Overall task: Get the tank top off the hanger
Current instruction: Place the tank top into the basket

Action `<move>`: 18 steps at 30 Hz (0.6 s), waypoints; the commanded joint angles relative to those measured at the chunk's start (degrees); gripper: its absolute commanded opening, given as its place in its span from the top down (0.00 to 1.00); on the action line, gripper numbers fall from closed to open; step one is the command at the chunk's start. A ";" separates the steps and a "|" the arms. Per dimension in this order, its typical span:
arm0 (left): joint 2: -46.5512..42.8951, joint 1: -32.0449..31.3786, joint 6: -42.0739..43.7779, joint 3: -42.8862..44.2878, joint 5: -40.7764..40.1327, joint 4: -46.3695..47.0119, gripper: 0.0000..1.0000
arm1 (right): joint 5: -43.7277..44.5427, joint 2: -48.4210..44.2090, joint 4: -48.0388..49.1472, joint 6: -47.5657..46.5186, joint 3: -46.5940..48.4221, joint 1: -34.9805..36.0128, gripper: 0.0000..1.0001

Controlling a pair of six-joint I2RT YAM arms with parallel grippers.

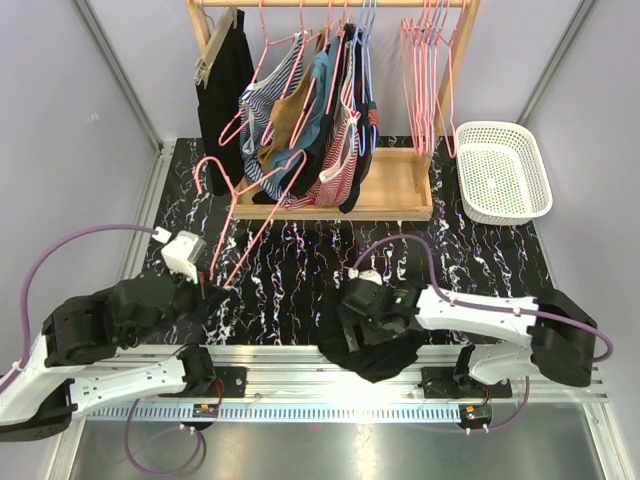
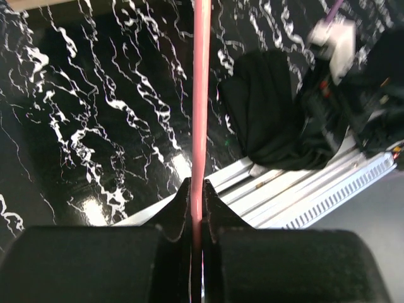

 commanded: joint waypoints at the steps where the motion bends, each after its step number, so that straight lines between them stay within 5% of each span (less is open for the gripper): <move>1: -1.16 0.23 -1.29 -1.16 -4.21 5.10 1.00 | 1.29 4.42 4.61 8.86 -1.47 2.13 0.00; 6: -1.68 0.15 -1.20 -1.61 -3.24 5.90 1.00 | 5.42 9.53 8.92 14.78 -4.38 2.40 0.02; 8: -2.03 0.15 -1.03 -1.87 -2.72 6.51 1.00 | 4.89 9.44 11.47 15.92 -5.44 2.31 0.10; 10: -2.39 0.15 -1.03 -2.57 -1.84 7.21 1.00 | 3.75 6.99 15.87 16.36 -7.55 2.22 0.45; 12: -2.65 0.15 -0.85 -3.19 0.97 8.88 1.00 | 8.20 0.95 13.62 16.89 -7.38 0.39 1.00; 16: -4.32 0.23 -0.68 -5.11 3.52 11.25 1.00 | 11.40 -7.15 6.92 11.54 -4.74 -7.25 1.00; 18: -5.46 0.15 -0.32 -6.26 5.80 13.63 1.00 | 11.83 -14.18 6.21 7.43 -3.69 -17.17 1.00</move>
